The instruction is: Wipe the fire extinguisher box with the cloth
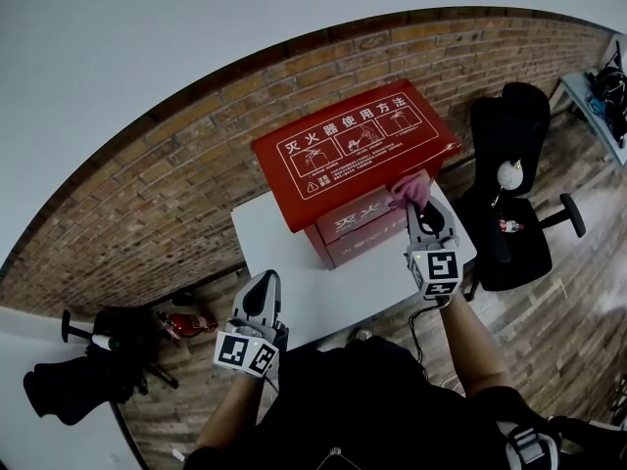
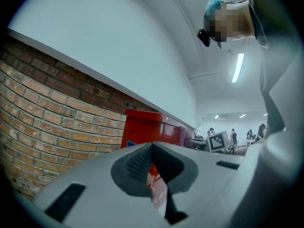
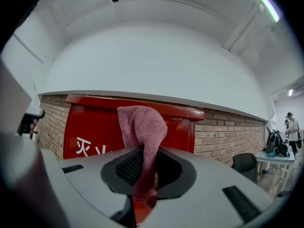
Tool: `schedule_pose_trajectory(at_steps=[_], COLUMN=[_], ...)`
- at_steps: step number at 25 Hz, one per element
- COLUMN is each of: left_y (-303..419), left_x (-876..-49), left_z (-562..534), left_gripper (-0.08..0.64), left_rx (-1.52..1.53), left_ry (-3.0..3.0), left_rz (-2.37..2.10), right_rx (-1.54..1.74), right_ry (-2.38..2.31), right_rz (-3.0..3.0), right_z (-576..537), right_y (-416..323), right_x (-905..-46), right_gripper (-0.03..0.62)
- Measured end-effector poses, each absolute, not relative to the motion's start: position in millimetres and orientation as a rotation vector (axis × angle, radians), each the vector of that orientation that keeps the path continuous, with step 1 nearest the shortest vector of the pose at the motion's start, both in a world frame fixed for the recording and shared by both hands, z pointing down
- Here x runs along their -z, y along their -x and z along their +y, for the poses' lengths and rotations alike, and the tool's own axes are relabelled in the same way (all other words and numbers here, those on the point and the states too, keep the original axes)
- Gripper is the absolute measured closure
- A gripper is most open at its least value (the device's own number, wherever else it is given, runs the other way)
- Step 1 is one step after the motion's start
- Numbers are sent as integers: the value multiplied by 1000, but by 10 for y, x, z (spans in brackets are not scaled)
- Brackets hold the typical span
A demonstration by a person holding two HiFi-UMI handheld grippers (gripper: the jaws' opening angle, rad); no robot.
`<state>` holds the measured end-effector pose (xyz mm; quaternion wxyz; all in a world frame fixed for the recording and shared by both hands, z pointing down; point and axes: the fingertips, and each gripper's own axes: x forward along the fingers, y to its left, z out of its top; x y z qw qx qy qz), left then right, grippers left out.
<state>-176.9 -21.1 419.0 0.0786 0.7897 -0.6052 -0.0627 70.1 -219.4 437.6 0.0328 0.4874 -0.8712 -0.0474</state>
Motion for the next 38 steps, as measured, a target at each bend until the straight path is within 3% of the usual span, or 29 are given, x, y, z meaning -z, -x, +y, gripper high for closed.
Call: schedule_pose_trajectory(at_steps=[24,38], left_y=[1736,1777], left_x=[-4301,-4292], left_z=[-246,-251], left_gripper=[512,511], left_rx=[143,123], left_ry=[-2355,-2364], left_rz=[-1804,-1812], right_rx=[184,129], right_ry=[-1678,-1612], right_rz=[-2528,-2501], right_z=[-2717,-2633], right_y=[-1395,-1292], right_x=[-4386,-4807], right_gripper=[523,523])
